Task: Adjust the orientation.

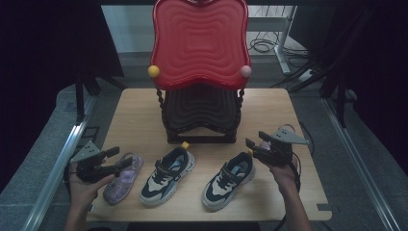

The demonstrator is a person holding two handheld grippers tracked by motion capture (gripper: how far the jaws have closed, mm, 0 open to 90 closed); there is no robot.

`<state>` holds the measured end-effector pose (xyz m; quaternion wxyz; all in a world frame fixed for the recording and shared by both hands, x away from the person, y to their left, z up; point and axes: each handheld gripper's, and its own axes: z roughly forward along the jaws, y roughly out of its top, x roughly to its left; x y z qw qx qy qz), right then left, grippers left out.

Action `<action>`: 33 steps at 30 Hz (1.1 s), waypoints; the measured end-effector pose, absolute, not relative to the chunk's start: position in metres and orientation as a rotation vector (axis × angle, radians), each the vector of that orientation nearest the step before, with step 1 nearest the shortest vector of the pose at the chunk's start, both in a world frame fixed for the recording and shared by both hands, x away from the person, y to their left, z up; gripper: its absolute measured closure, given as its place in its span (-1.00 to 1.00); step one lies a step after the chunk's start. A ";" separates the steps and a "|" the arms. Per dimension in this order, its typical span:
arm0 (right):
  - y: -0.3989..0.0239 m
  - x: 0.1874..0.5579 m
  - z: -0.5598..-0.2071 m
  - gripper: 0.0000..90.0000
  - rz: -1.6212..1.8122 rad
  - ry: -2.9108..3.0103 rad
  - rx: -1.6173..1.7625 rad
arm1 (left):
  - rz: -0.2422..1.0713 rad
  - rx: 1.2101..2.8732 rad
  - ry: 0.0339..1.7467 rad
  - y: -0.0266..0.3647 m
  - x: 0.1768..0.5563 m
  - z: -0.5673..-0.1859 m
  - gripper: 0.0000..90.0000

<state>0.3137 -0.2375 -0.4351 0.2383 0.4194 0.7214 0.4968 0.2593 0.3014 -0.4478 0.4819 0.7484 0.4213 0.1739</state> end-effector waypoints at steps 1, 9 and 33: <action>-0.237 0.314 -0.435 -0.13 1.367 1.980 1.147 | 0.428 1.818 1.026 0.302 0.259 -0.447 -0.36; -0.236 0.312 -0.439 -0.16 1.376 2.005 1.152 | 0.411 1.723 1.007 0.302 0.254 -0.439 -0.17; -0.248 0.315 -0.431 -0.10 1.549 1.958 1.184 | 0.507 1.796 1.038 0.274 0.226 -0.394 1.00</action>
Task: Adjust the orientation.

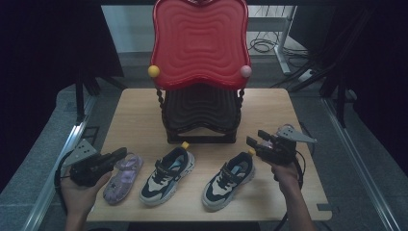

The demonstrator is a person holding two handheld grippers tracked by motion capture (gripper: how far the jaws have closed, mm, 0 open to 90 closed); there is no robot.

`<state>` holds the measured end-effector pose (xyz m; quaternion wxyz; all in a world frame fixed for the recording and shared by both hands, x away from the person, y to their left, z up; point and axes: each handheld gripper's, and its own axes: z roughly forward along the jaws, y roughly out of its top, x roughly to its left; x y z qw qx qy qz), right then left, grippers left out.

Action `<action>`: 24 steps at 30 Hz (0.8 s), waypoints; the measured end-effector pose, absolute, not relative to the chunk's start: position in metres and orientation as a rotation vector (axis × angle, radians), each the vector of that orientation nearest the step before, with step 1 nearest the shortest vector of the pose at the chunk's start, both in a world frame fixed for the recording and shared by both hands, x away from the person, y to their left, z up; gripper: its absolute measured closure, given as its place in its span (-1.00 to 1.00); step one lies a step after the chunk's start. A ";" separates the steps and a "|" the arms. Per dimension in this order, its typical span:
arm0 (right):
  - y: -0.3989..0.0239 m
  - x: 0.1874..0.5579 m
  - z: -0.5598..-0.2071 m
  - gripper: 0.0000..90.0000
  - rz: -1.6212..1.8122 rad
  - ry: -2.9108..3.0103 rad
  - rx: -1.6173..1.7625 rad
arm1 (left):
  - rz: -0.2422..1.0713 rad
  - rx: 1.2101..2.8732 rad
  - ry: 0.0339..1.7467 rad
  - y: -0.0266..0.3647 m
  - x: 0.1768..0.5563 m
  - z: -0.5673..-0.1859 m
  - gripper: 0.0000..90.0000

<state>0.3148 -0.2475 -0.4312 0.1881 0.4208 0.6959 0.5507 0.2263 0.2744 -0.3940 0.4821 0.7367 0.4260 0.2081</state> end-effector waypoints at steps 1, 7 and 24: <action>-0.248 0.315 -0.431 -0.10 1.549 1.958 1.184 | 0.507 1.796 1.038 0.274 0.226 -0.394 1.00; -0.245 0.310 -0.431 -0.11 1.539 1.971 1.190 | 0.392 1.923 1.077 0.277 0.226 -0.427 1.00; -0.243 0.303 -0.430 -0.12 1.533 1.987 1.191 | 0.259 2.060 1.220 0.274 0.219 -0.467 1.00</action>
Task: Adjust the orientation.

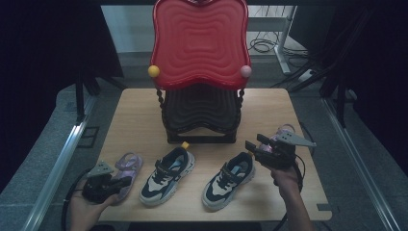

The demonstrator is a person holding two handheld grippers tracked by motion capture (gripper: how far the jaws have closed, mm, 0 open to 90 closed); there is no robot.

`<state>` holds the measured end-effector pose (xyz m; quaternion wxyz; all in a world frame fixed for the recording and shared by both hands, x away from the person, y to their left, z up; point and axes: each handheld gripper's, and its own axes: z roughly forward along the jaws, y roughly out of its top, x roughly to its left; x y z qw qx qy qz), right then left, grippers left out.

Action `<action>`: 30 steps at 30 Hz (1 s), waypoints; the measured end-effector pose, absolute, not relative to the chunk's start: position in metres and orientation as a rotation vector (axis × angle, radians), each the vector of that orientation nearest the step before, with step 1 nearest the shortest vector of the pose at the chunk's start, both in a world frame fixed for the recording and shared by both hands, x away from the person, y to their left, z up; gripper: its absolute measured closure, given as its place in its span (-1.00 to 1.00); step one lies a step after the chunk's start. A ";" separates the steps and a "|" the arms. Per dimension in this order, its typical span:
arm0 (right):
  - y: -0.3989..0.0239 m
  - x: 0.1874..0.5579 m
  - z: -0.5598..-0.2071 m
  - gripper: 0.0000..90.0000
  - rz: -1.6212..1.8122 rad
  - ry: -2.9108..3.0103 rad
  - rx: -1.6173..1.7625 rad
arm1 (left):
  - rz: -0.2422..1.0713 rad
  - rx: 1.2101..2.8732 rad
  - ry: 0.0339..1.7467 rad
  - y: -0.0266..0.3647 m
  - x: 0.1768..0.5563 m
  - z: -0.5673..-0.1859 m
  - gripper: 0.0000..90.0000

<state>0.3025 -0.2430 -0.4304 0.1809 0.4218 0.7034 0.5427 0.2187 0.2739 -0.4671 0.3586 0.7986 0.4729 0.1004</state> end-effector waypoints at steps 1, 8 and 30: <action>-0.243 0.302 -0.430 -0.12 1.531 1.989 1.194 | 0.253 2.063 1.225 0.274 0.219 -0.469 1.00; -0.240 0.301 -0.428 -0.13 1.529 2.000 1.180 | 0.232 2.124 1.253 0.271 0.216 -0.479 1.00; -0.255 0.292 -0.415 -0.14 1.519 1.964 1.166 | 0.201 2.202 1.298 0.275 0.212 -0.487 1.00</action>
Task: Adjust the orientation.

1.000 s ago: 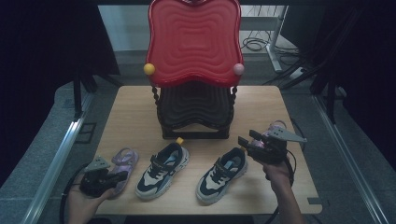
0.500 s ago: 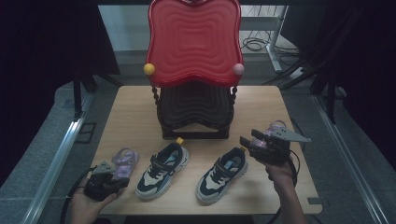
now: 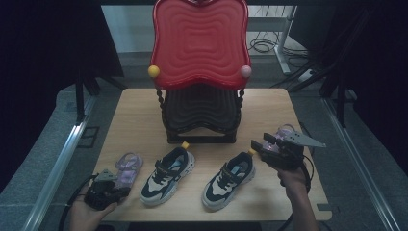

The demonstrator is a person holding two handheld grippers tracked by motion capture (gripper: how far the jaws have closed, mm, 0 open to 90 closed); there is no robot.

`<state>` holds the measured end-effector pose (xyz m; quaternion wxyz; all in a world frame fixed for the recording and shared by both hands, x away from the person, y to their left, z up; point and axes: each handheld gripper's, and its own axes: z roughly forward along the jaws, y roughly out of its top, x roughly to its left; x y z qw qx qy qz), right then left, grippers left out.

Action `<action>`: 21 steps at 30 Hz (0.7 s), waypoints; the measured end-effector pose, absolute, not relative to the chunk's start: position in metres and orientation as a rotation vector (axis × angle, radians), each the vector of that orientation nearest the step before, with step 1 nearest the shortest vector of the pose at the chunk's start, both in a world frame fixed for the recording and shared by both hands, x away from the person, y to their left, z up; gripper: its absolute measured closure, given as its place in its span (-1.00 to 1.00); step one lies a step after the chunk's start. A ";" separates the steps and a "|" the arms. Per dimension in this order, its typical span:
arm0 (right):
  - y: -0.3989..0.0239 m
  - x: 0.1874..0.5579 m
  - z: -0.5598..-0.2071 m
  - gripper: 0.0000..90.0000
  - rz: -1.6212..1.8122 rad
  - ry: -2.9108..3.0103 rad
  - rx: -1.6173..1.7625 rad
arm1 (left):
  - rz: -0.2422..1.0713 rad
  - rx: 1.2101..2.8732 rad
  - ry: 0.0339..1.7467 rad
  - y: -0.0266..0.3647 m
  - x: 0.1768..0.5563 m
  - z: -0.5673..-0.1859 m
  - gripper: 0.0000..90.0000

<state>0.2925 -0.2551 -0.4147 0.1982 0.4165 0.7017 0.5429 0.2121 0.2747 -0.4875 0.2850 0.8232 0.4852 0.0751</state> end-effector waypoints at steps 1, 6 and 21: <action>-0.256 0.292 -0.414 -0.14 1.511 1.963 1.163 | 0.200 2.205 1.297 0.275 0.212 -0.487 1.00; -0.256 0.291 -0.414 -0.14 1.496 1.957 1.163 | 0.180 2.267 1.296 0.271 0.214 -0.491 1.00; -0.251 0.292 -0.416 -0.15 1.484 1.979 1.150 | 0.160 2.280 1.354 0.278 0.220 -0.505 1.00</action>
